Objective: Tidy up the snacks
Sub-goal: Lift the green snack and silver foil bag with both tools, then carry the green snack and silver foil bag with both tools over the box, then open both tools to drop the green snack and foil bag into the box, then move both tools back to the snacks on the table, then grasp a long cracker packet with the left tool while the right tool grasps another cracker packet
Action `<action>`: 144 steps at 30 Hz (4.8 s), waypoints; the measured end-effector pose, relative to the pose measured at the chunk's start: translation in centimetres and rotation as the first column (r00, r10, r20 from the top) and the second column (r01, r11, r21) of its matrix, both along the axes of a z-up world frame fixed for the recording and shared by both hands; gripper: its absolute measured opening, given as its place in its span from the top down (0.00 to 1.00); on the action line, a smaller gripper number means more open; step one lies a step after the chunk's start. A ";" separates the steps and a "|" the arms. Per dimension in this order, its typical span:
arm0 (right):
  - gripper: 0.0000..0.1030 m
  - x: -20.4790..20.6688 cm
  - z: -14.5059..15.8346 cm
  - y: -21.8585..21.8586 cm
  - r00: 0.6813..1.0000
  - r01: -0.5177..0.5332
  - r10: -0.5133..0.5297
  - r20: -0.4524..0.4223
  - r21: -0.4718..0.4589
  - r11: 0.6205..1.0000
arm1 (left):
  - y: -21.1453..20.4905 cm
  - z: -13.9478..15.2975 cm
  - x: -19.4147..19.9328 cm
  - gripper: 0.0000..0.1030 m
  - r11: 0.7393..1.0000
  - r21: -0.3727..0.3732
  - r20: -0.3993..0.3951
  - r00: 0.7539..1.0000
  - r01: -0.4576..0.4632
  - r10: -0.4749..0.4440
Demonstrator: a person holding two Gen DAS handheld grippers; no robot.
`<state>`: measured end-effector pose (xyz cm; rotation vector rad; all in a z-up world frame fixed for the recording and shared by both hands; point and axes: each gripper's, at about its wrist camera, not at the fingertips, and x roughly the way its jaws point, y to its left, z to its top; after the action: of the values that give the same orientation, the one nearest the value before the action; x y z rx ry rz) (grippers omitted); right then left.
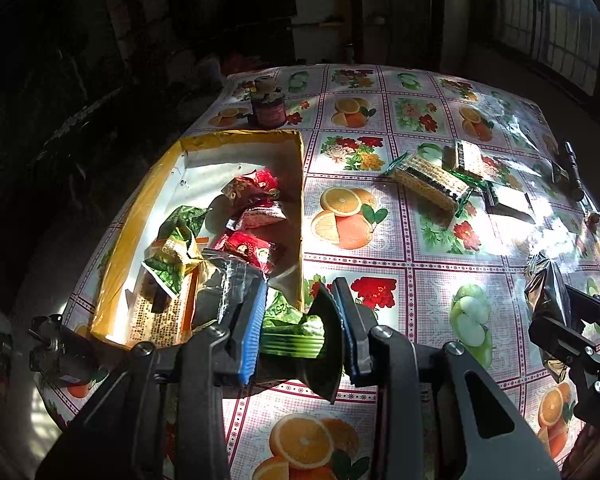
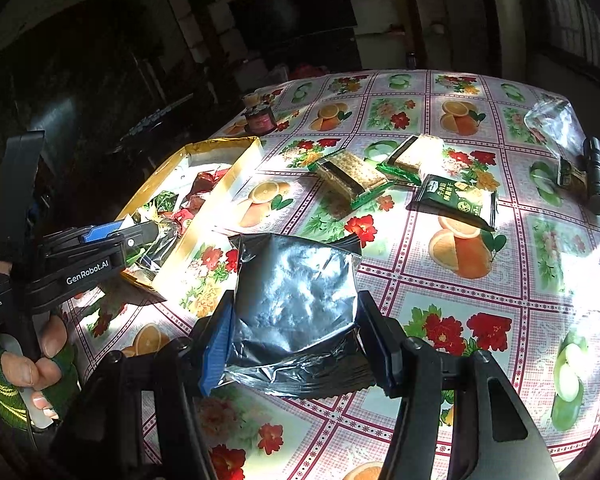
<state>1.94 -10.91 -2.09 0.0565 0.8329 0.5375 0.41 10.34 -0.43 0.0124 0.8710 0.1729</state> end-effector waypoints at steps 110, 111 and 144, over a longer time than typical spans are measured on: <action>0.30 18.6 -0.9 -7.2 0.939 0.345 -0.343 -0.036 0.088 0.934 | -8.2 -6.8 23.2 0.12 0.940 -0.280 -0.283 0.952 -0.195 0.113; 0.30 19.0 -1.0 -7.1 0.938 0.346 -0.344 -0.038 0.086 0.934 | -8.6 -6.9 23.2 0.12 0.956 -0.246 -0.271 0.958 -0.160 0.091; 0.56 10.4 0.5 -4.4 0.974 0.226 -0.226 0.016 0.032 0.974 | -6.4 -4.0 9.7 0.53 0.985 -0.144 -0.155 0.981 0.090 -0.112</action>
<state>12.31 -15.33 -1.61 0.1716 0.7879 0.3351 10.14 3.93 -4.47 -0.0575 1.0418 0.0163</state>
